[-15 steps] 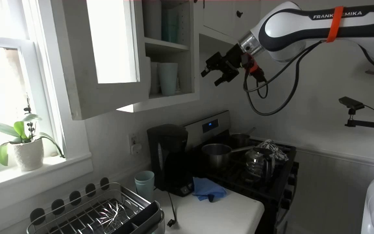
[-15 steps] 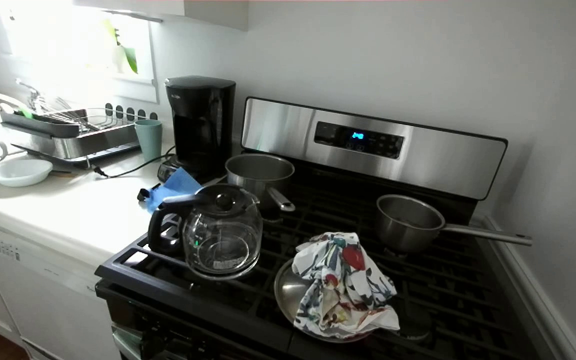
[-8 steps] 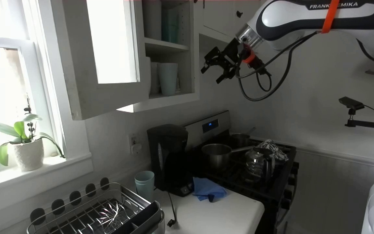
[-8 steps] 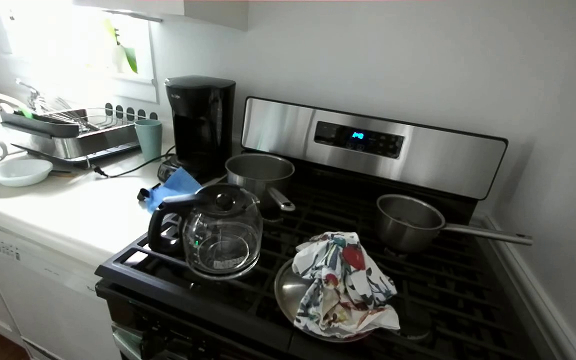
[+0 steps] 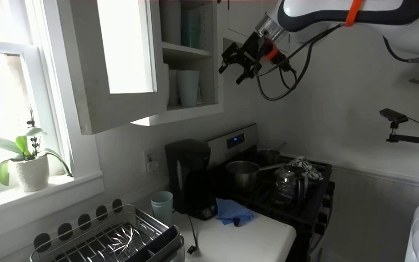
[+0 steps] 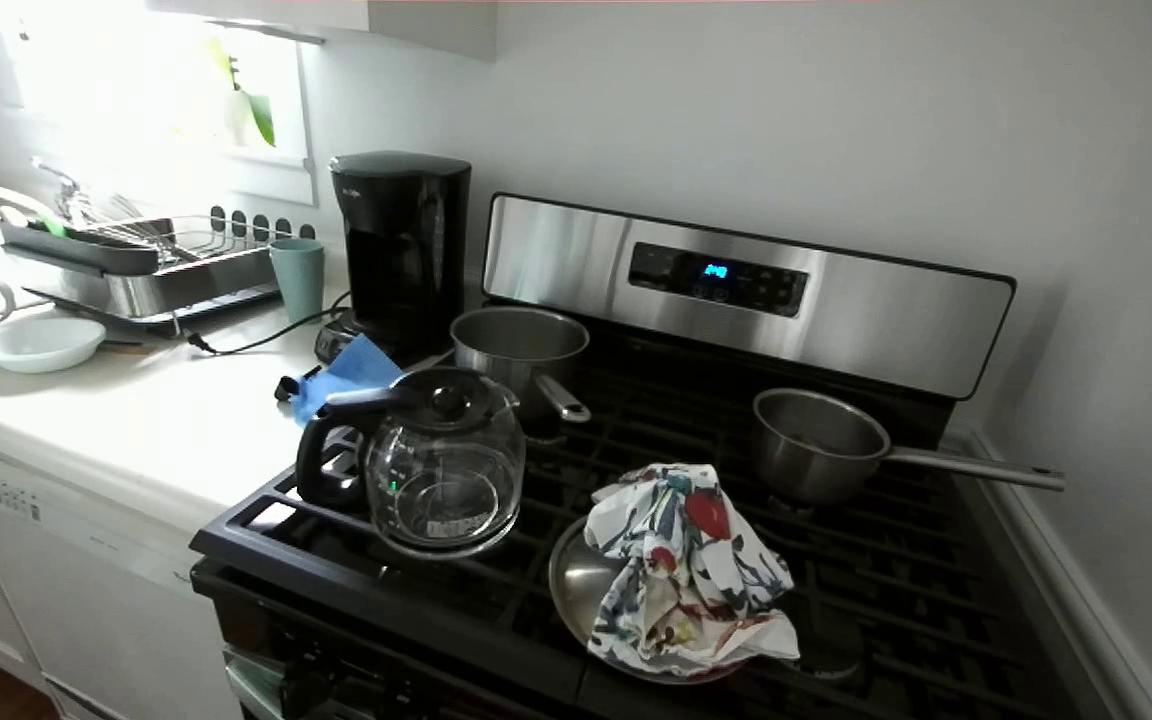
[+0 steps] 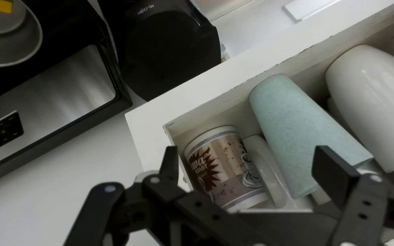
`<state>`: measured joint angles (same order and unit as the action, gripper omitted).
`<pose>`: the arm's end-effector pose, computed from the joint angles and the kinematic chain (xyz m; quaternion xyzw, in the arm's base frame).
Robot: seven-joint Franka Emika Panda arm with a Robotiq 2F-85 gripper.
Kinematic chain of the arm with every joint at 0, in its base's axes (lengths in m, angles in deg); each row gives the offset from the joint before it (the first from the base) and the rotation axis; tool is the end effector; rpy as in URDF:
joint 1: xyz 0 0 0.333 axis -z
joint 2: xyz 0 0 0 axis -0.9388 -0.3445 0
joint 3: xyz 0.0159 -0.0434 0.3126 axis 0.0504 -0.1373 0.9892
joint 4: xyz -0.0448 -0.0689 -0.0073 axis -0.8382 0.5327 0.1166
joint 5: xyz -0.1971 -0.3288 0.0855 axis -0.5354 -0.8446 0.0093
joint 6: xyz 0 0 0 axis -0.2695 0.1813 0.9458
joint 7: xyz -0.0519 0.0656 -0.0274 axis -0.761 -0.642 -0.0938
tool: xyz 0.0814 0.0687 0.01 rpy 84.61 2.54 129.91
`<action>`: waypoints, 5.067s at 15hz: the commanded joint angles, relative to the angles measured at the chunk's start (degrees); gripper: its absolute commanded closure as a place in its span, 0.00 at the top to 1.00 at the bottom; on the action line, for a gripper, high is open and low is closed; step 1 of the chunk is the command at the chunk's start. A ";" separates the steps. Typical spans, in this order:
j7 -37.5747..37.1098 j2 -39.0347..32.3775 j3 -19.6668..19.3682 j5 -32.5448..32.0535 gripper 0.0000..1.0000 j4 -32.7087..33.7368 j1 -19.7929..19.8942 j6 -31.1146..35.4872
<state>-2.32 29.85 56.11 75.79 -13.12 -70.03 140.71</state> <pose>0.4506 0.0437 0.8198 -0.9071 0.1297 -0.3676 0.1591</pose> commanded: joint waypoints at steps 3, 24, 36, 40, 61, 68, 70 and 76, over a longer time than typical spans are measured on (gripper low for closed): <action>-0.07 -1.63 0.58 -1.17 1.00 2.95 -0.16 -1.40; -13.05 -14.19 1.79 2.00 1.00 18.42 -1.27 -5.14; -15.31 -20.70 3.66 0.27 1.00 24.30 -1.94 -1.91; -15.22 -21.33 3.78 -0.26 1.00 24.78 -1.91 -3.64; -8.59 -18.90 1.15 5.96 0.01 28.54 -0.36 -15.19; 5.82 -10.43 -4.34 15.30 0.01 25.40 0.86 -23.34; 8.46 -7.85 -6.13 17.44 0.01 23.66 0.61 -25.14; 15.91 -1.65 -8.90 15.47 0.01 16.25 0.47 -28.89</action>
<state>9.81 24.03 48.11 91.13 9.14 -69.65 113.02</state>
